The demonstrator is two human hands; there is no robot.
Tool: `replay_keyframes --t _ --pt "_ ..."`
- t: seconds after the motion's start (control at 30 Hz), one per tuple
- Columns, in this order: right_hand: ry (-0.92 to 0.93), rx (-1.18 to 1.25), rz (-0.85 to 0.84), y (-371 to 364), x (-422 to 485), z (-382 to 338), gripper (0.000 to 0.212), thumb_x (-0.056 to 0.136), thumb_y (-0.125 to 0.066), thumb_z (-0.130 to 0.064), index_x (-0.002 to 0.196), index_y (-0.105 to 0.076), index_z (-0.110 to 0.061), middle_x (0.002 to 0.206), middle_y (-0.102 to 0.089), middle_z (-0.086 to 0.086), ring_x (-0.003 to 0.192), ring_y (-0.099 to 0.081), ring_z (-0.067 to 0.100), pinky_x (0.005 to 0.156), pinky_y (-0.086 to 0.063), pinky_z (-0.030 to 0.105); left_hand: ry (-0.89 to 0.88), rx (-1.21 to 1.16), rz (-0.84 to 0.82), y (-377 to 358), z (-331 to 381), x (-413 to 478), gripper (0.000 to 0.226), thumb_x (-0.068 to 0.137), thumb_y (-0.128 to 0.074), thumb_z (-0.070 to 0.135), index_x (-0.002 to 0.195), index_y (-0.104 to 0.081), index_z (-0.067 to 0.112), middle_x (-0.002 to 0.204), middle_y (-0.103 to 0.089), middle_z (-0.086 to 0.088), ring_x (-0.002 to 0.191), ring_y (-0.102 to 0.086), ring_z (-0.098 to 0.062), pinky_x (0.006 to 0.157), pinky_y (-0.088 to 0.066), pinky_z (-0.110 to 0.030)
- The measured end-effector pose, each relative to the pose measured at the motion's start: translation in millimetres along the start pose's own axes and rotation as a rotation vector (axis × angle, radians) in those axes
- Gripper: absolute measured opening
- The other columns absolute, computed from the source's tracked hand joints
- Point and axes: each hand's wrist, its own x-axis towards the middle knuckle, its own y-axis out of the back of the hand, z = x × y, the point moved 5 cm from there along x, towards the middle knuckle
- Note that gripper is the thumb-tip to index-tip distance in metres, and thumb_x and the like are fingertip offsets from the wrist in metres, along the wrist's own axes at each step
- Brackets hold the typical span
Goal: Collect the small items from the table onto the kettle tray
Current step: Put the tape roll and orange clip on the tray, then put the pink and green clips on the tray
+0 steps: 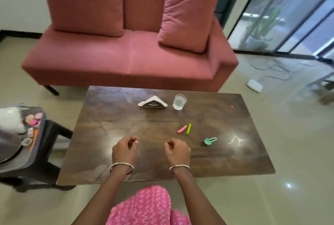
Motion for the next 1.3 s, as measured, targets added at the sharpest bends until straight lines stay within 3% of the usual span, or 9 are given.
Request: replay_keyframes --t 0.17,0.4,0.53,0.63,0.73,0.87,0.97,1.17,1.3 --pt "-0.211 0.100 0.107 41 -3 78 0.011 0.082 -0.064 -0.025 0.082 -0.073 -0.019 0.080 -0.073 -0.001 0.086 -0.068 0.023 0.078 -0.052 0.035 -0.085 0.138 -0.110 -61 35 -11 0.013 0.083 -0.067 0.016 0.081 -0.073 0.027 0.071 -0.071 0.006 0.072 -0.067 -0.015 0.072 -0.050 -0.026" --pt "-0.411 0.171 0.173 61 12 165 0.007 0.079 -0.068 -0.019 0.076 -0.074 -0.018 0.071 -0.073 0.000 0.072 -0.069 0.023 0.069 -0.053 0.033 -0.035 0.229 -0.261 -143 44 2 0.013 0.083 -0.067 0.014 0.083 -0.073 0.026 0.075 -0.070 0.006 0.072 -0.063 -0.014 0.073 -0.049 -0.026" --pt "-0.468 0.161 0.179 67 37 205 0.007 0.079 -0.069 -0.016 0.073 -0.073 -0.017 0.068 -0.072 -0.001 0.069 -0.067 0.022 0.065 -0.051 0.031 -0.005 0.250 -0.307 -191 47 25 0.013 0.084 -0.065 0.009 0.084 -0.073 0.018 0.074 -0.068 0.002 0.069 -0.059 -0.013 0.067 -0.040 -0.019" --pt "-0.500 0.137 0.123 61 69 229 0.008 0.079 -0.069 -0.015 0.073 -0.072 -0.019 0.067 -0.071 -0.002 0.068 -0.067 0.021 0.065 -0.050 0.030 0.039 0.287 -0.319 -228 48 53 0.013 0.083 -0.063 0.006 0.087 -0.074 0.013 0.079 -0.071 -0.003 0.069 -0.058 -0.013 0.065 -0.037 -0.017" --pt "-0.500 0.099 0.022 47 106 238 0.008 0.079 -0.068 -0.017 0.073 -0.071 -0.022 0.064 -0.069 -0.005 0.067 -0.067 0.017 0.059 -0.043 0.025 0.104 0.362 -0.336 -260 43 82 0.014 0.083 -0.061 0.009 0.085 -0.073 0.017 0.080 -0.072 -0.001 0.076 -0.064 -0.019 0.070 -0.044 -0.022" --pt "-0.450 0.100 -0.124 13 158 237 0.008 0.081 -0.066 -0.016 0.082 -0.072 -0.020 0.070 -0.069 -0.003 0.071 -0.066 0.019 0.066 -0.051 0.029 0.139 0.476 -0.371 -300 27 123 0.016 0.085 -0.057 0.012 0.088 -0.070 0.021 0.084 -0.072 -0.004 0.084 -0.066 -0.024 0.076 -0.051 -0.032" --pt "-0.380 0.068 -0.241 -29 208 241 0.008 0.084 -0.064 -0.017 0.086 -0.072 -0.019 0.079 -0.070 0.000 0.079 -0.065 0.021 0.071 -0.048 0.030 0.092 0.637 -0.394 -334 2 155 0.019 0.089 -0.054 0.016 0.099 -0.070 0.018 0.091 -0.072 -0.010 0.091 -0.065 -0.031 0.081 -0.051 -0.037" --pt "-0.377 0.049 -0.383 -100 271 247 0.012 0.088 -0.063 -0.025 0.091 -0.066 -0.014 0.094 -0.069 0.007 0.095 -0.063 0.027 0.081 -0.050 0.035 0.038 0.831 -0.418 -370 -44 188 0.024 0.093 -0.053 0.027 0.115 -0.058 0.020 0.118 -0.059 -0.005 0.101 -0.055 -0.031 0.087 -0.046 -0.038" --pt "-0.442 0.022 -0.376 -124 289 253 0.023 0.088 -0.064 -0.036 0.091 -0.060 -0.014 0.095 -0.067 0.007 0.097 -0.061 0.029 0.078 -0.051 0.037 -0.068 0.939 -0.400 -384 -57 200 0.026 0.091 -0.055 0.035 0.113 -0.054 0.021 0.118 -0.055 -0.003 0.105 -0.053 -0.026 0.085 -0.046 -0.035"
